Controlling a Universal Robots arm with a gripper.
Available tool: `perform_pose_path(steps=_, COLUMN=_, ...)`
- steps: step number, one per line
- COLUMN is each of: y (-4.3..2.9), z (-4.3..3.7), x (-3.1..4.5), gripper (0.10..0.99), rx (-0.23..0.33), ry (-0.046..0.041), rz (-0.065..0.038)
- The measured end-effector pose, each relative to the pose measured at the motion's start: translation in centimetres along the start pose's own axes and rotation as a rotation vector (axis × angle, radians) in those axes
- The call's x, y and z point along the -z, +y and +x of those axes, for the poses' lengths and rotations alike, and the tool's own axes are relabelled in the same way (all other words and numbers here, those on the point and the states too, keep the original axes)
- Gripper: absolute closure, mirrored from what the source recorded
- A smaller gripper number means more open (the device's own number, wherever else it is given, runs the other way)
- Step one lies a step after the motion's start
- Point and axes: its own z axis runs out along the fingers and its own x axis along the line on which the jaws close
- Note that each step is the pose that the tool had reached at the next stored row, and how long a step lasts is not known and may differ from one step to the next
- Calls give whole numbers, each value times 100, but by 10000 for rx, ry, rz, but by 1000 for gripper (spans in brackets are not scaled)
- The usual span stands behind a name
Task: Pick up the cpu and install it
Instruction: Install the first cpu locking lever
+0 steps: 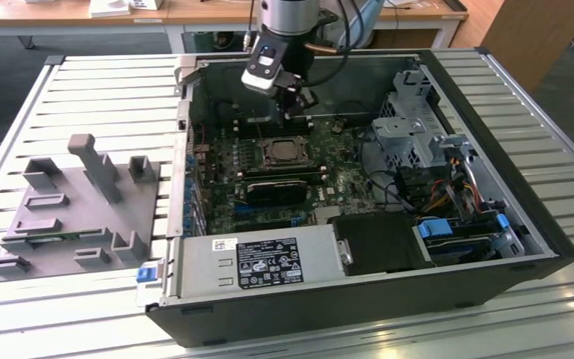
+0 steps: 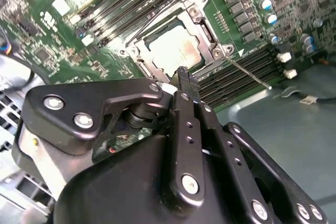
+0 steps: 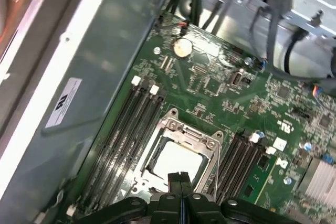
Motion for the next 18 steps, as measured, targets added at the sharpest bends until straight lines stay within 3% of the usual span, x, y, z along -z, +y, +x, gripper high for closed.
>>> perform_pose_path(steps=18, y=0, z=0, x=-1, gripper=980, rx=1990, ry=31, rz=-50)
